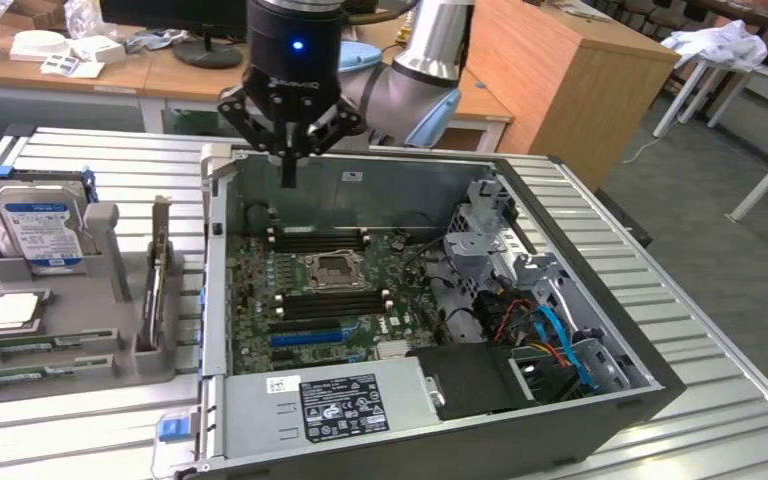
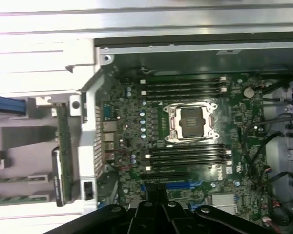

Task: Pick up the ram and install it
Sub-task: 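Reach for the ram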

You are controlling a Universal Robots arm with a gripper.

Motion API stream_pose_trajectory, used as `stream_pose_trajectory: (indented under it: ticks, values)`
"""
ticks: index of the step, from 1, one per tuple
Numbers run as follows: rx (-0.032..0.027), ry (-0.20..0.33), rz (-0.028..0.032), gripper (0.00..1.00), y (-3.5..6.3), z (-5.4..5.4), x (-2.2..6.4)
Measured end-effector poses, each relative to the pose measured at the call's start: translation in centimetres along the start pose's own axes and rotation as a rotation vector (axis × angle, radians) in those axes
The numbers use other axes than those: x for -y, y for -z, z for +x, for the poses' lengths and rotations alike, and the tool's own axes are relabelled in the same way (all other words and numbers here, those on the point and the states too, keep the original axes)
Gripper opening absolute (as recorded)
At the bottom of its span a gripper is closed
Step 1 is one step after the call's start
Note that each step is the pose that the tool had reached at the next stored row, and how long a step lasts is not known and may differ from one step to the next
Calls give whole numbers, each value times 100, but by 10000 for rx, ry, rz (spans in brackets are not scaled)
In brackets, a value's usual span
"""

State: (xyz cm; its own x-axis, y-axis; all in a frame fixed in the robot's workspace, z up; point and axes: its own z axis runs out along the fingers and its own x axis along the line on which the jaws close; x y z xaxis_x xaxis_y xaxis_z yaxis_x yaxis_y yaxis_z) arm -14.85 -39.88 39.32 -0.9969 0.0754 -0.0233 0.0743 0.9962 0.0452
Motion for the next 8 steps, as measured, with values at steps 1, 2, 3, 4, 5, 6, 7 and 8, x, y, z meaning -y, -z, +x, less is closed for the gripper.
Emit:
stream_pose_trajectory:
  ticks: [1, 2, 3, 4, 5, 6, 7, 8]
  values:
    - [0, 1, 0, 11, 1, 44, 4]
    - [0, 2, 1, 11, 3, 93, 7]
    - [-1, 1, 1, 11, 4, 138, 11]
    - [0, 1, 1, 11, 5, 183, 14]
    - [-1, 2, 2, 11, 7, 228, 17]
    - [0, 2, 1, 11, 8, 272, 20]
    - [0, 1, 1, 11, 8, 316, 24]
    - [1, 1, 0, 11, 9, 361, 27]
